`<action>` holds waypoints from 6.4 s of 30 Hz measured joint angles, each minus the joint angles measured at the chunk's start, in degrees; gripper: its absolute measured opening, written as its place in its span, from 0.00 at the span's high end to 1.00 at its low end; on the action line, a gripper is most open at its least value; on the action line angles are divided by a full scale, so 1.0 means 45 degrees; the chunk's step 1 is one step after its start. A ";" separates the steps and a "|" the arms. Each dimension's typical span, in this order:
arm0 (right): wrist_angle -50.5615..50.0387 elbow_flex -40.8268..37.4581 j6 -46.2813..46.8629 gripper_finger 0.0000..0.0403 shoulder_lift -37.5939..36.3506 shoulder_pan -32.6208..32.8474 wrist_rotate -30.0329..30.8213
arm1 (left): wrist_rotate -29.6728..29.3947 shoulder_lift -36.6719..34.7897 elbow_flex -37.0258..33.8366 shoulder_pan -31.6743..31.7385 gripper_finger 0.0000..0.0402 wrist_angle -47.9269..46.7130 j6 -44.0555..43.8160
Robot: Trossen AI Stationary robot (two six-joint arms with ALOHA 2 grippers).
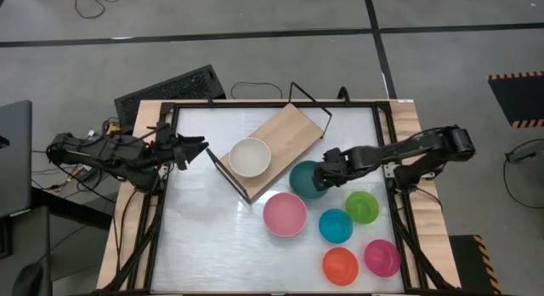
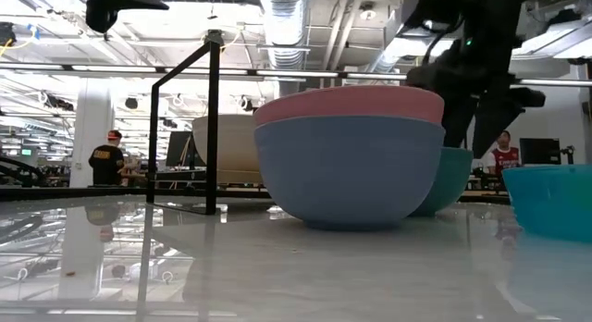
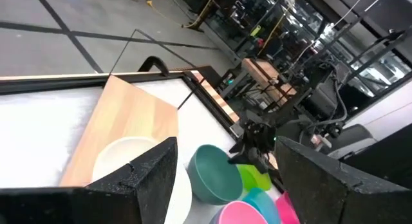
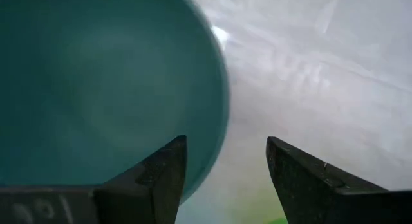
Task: Place and stack bowls onto a shelf
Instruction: Stack the dark green bowl on top of the white bowl on the shelf
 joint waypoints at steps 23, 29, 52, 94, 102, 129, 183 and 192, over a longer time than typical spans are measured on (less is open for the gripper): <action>-0.1393 0.0692 -0.0392 0.93 -0.1348 -0.1832 -0.0462 | -0.0765 0.0000 0.0000 0.0000 0.39 -0.0491 0.0510; -0.1154 0.2878 -0.1652 0.93 -0.1620 -0.2345 -0.0346 | -0.0780 -0.0001 0.0000 0.0000 0.39 -0.0495 0.0503; -0.2721 1.4415 -0.8562 0.93 0.7135 -0.3654 -0.1284 | -0.0773 -0.0001 0.0000 -0.0005 0.39 -0.0529 0.0465; -0.0924 1.4469 -0.8921 0.93 0.9088 -0.4371 -0.3022 | -0.0804 0.0000 0.0005 -0.0005 0.39 -0.0954 0.0248; -0.1203 1.4469 -0.8934 0.93 0.9200 -0.4440 -0.3134 | -0.0799 0.0000 0.0005 -0.0005 0.39 -0.0957 0.0223; -0.1317 1.5229 -0.9470 0.59 0.8281 -0.4654 -0.2883 | -0.0794 -0.0001 0.0005 -0.0005 0.39 -0.0957 0.0223; -0.0685 1.5499 -1.0716 0.92 0.9656 -0.5092 -0.4485 | -0.0697 0.0000 0.0005 -0.0005 0.39 -0.0967 0.0130; -0.0572 1.5639 -1.0557 0.92 0.9577 -0.5084 -0.4509 | -0.0685 -0.0005 0.0005 -0.0005 0.39 -0.0967 0.0126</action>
